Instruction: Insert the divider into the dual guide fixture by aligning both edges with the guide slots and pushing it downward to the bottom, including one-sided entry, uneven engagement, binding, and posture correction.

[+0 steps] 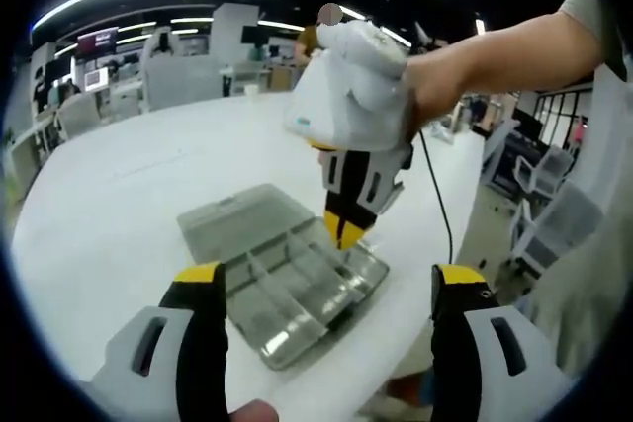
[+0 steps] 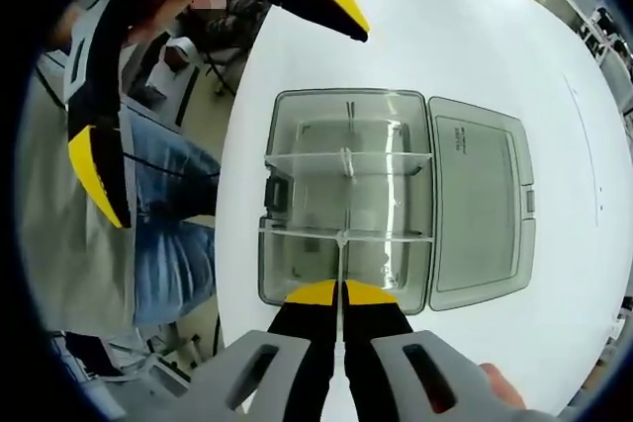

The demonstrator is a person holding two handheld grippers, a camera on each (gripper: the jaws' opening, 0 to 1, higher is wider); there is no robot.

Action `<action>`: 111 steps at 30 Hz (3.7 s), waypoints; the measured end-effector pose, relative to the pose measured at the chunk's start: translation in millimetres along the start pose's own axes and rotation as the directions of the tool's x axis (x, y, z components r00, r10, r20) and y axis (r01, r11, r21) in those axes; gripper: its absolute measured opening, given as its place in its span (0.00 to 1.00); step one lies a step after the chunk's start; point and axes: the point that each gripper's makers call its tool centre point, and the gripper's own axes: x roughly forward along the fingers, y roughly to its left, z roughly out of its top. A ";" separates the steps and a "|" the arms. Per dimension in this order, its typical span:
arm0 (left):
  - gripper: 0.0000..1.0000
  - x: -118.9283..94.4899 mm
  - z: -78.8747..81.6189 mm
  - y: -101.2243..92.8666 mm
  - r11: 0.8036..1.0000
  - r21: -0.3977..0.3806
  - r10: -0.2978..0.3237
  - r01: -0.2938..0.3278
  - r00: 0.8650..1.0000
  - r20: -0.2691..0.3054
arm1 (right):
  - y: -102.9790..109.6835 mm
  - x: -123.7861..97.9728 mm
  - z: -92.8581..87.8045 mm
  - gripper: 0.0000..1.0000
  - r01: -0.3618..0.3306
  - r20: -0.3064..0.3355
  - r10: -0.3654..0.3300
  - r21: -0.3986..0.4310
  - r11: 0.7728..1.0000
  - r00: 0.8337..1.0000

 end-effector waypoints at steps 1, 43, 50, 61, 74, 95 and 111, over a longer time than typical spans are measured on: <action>0.84 -0.2 0.1 0.0 1.000 -0.002 0.001 -0.001 1.000 0.001 | -0.1 0.8 -0.2 0.00 0.000 -0.001 0.000 0.003 1.000 1.000; 0.84 -4.7 -0.6 3.8 1.000 0.008 0.010 -0.010 1.000 -0.003 | -1.7 15.9 -1.4 0.00 0.017 -0.021 -0.016 0.031 0.999 1.000; 0.83 -5.6 -2.1 3.9 1.000 0.011 0.009 -0.009 1.000 -0.006 | -1.1 16.7 -1.7 0.00 0.026 -0.022 -0.026 0.033 0.999 0.999; 0.83 -10.1 -6.7 4.2 1.000 0.006 0.012 -0.012 1.000 -0.014 | -0.3 16.9 -1.6 0.00 0.034 -0.012 -0.034 0.050 0.998 0.999; 0.84 -12.1 -12.3 2.7 1.000 0.008 0.008 -0.008 1.000 -0.030 | 2.9 17.1 -2.9 0.05 0.036 0.030 -0.038 0.072 0.997 0.999; 0.84 -17.1 -10.7 4.1 1.000 0.013 0.018 -0.018 0.999 -0.040 | 3.1 9.6 4.8 0.16 0.019 0.138 -0.035 0.114 0.993 0.990; 0.84 -32.8 -11.2 18.3 0.998 -0.013 0.057 -0.058 0.997 -0.054 | 7.0 -6.6 16.3 0.32 0.021 0.288 -0.062 0.144 0.989 0.955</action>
